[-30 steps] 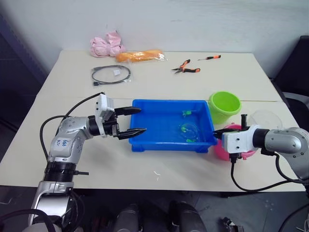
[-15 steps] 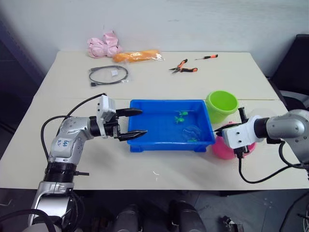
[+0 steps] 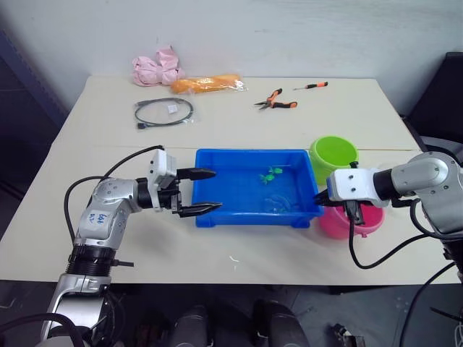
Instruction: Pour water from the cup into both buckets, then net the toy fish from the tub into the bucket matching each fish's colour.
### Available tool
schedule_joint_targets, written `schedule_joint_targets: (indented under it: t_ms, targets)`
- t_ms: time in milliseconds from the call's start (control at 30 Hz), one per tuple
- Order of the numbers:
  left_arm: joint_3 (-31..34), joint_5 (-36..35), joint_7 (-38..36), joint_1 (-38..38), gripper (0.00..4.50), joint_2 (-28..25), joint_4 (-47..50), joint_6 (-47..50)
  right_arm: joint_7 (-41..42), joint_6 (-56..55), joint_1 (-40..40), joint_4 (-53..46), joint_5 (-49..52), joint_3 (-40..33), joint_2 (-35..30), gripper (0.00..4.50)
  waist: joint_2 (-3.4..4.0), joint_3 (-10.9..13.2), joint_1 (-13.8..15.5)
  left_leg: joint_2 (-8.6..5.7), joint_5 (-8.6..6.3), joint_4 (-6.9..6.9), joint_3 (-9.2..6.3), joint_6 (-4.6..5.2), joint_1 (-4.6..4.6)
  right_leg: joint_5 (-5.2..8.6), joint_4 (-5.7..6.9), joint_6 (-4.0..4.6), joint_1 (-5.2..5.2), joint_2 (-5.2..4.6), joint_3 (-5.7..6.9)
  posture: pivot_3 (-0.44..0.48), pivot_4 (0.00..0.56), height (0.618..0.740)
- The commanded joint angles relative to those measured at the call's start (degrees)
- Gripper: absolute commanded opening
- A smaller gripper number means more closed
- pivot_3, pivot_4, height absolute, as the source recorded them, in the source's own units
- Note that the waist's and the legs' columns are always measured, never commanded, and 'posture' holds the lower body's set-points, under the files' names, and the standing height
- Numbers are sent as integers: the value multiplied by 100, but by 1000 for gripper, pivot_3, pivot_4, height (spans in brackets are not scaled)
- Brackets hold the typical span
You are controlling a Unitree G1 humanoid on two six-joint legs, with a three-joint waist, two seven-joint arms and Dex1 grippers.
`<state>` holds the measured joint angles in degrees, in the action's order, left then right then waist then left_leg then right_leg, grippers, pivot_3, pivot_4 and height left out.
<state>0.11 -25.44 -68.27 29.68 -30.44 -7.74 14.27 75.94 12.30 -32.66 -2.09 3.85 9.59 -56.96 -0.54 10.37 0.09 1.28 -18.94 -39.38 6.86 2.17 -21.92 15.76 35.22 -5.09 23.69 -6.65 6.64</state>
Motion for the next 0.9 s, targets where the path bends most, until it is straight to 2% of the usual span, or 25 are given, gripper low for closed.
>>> schedule_joint_targets:
  t_ms: [33,300,467,733,900]
  targets:
    - [138,-46,38,3,4470,-65,134,-77,-206,889,49,-302,472,-443,79,0,0,0,1,0,0,-1,-1,0,0,0,0,0,0,-1,0,0,150,740]
    - [130,-44,54,130,4470,-23,-3,-100,-769,2197,377,-450,1234,-1174,280,0,0,0,3,1,-2,-1,-2,-2,-2,0,0,1,1,-3,0,0,150,740]
    - [164,-107,54,226,4470,27,-95,-84,-1038,2916,719,-950,1905,-1860,277,0,0,0,3,2,-3,-1,-2,-2,-3,0,1,1,2,-3,-1,0,150,740]
    - [361,-457,399,593,4470,426,-118,322,-2009,4199,1685,-2153,2927,-3421,486,0,0,0,84,1,-4,-4,-4,1,-6,-1,1,1,2,-4,-3,0,150,740]
    - [346,-502,604,787,4470,605,-137,479,-2639,4864,1872,-2533,3524,-4304,661,0,0,0,115,-1,-5,-3,-4,1,-5,-1,3,0,2,-2,-4,0,150,740]
